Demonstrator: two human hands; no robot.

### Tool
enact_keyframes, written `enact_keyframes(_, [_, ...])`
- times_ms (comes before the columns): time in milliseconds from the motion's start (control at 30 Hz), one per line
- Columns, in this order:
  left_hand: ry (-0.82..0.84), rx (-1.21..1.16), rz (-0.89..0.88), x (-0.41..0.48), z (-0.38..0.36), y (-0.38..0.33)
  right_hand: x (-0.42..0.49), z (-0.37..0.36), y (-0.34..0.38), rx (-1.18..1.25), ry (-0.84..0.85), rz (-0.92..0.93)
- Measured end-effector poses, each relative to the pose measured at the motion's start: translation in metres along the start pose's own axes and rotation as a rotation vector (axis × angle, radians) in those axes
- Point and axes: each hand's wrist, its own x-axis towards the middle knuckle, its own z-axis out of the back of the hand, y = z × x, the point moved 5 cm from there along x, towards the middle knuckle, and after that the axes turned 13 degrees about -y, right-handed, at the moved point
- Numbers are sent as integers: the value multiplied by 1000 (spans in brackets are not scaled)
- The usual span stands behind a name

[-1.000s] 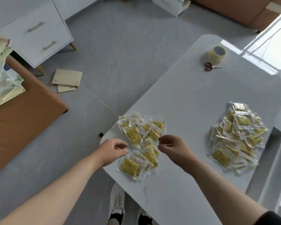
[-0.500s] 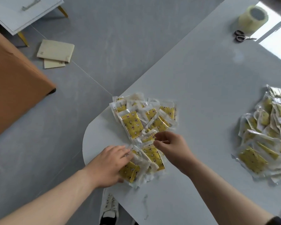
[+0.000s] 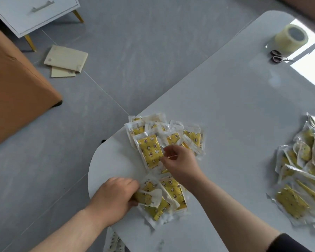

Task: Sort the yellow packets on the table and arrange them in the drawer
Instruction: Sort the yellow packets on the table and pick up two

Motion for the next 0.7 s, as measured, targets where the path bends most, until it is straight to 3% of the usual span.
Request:
enact_keyframes(133, [-47, -250, 402, -9, 8, 11, 7, -14, 9, -270, -30, 30])
enact_keyframes(200, [-155, -443, 606, -15, 12, 38, 17, -34, 35, -362, -44, 85])
enact_keyframes(333, [-237, -706, 823, -18, 14, 51, 17, -36, 38, -465, -100, 102])
enact_keyframes(500, [-318, -795, 1001, -23, 22, 68, 18, -39, 36, -576, -181, 116])
enact_keyframes(700, [-348, -983, 1128, -28, 23, 77, 23, -38, 41, -439, -150, 98])
